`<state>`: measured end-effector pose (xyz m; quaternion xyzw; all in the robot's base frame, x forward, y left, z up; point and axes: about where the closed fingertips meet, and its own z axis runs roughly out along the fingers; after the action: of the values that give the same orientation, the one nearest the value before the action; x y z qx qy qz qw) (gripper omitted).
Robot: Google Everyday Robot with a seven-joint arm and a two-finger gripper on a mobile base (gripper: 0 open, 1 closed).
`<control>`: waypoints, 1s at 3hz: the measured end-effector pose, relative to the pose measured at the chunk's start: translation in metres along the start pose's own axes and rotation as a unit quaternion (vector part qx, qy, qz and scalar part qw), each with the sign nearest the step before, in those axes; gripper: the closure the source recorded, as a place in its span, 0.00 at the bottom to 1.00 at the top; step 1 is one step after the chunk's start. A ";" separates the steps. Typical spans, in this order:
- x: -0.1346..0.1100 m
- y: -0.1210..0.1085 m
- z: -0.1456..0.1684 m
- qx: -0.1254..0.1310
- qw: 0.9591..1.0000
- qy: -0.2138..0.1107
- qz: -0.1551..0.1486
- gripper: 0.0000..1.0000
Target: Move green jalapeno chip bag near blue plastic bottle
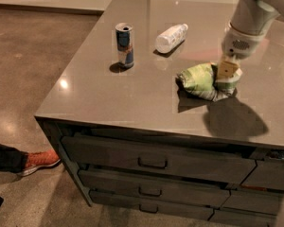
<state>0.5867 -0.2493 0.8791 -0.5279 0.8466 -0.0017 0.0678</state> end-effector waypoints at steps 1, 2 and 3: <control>-0.024 -0.023 -0.009 0.010 1.000 -0.009 0.005 1.00; -0.046 -0.057 -0.016 0.033 0.999 -0.018 0.024 1.00; -0.058 -0.085 -0.014 0.052 0.998 -0.023 0.038 0.97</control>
Offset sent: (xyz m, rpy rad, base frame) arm 0.1058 0.0093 0.0535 -0.0064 -0.0612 -0.1024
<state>0.6860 -0.2359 0.9062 -0.4914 0.8628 -0.0305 0.1149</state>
